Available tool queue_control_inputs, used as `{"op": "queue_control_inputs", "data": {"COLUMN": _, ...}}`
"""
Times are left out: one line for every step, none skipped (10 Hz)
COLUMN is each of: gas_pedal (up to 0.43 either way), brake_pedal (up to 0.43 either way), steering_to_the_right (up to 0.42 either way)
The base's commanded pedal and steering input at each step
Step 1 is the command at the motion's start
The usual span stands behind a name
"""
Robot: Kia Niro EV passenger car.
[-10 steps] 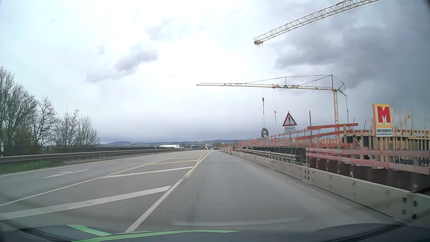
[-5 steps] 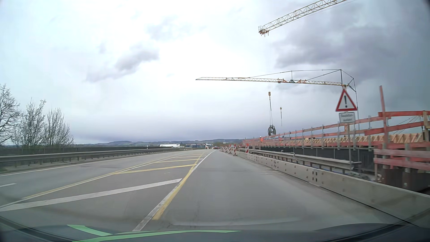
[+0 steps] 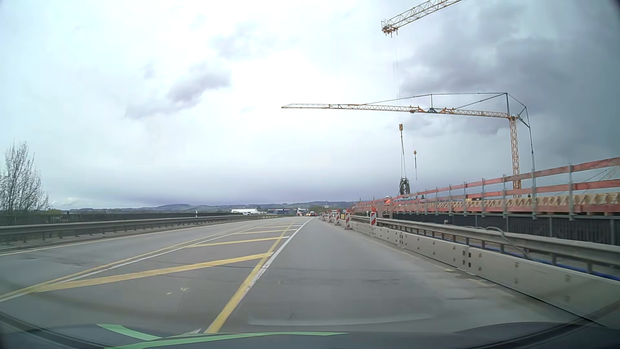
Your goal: Follow the waypoints while adhering to traffic rules and regulations
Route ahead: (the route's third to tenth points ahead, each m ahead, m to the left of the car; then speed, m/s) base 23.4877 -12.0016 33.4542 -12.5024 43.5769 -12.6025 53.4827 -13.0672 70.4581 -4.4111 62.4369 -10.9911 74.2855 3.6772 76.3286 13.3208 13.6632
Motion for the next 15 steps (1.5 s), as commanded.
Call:
{"op": "queue_control_inputs", "data": {"gas_pedal": 0.118, "brake_pedal": 0.000, "steering_to_the_right": -0.004}}
{"op": "queue_control_inputs", "data": {"gas_pedal": 0.118, "brake_pedal": 0.000, "steering_to_the_right": -0.004}}
{"op": "queue_control_inputs", "data": {"gas_pedal": 0.118, "brake_pedal": 0.000, "steering_to_the_right": -0.004}}
{"op": "queue_control_inputs", "data": {"gas_pedal": 0.118, "brake_pedal": 0.000, "steering_to_the_right": -0.004}}
{"op": "queue_control_inputs", "data": {"gas_pedal": 0.118, "brake_pedal": 0.000, "steering_to_the_right": -0.004}}
{"op": "queue_control_inputs", "data": {"gas_pedal": 0.118, "brake_pedal": 0.000, "steering_to_the_right": -0.004}}
{"op": "queue_control_inputs", "data": {"gas_pedal": 0.118, "brake_pedal": 0.000, "steering_to_the_right": -0.004}}
{"op": "queue_control_inputs", "data": {"gas_pedal": 0.118, "brake_pedal": 0.000, "steering_to_the_right": -0.004}}
{"op": "queue_control_inputs", "data": {"gas_pedal": 0.118, "brake_pedal": 0.000, "steering_to_the_right": -0.004}}
{"op": "queue_control_inputs", "data": {"gas_pedal": 0.118, "brake_pedal": 0.000, "steering_to_the_right": -0.004}}
{"op": "queue_control_inputs", "data": {"gas_pedal": 0.118, "brake_pedal": 0.000, "steering_to_the_right": -0.004}}
{"op": "queue_control_inputs", "data": {"gas_pedal": 0.110, "brake_pedal": 0.000, "steering_to_the_right": -0.004}}
{"op": "queue_control_inputs", "data": {"gas_pedal": 0.110, "brake_pedal": 0.000, "steering_to_the_right": -0.004}}
{"op": "queue_control_inputs", "data": {"gas_pedal": 0.110, "brake_pedal": 0.000, "steering_to_the_right": -0.004}}
{"op": "queue_control_inputs", "data": {"gas_pedal": 0.110, "brake_pedal": 0.000, "steering_to_the_right": -0.003}}
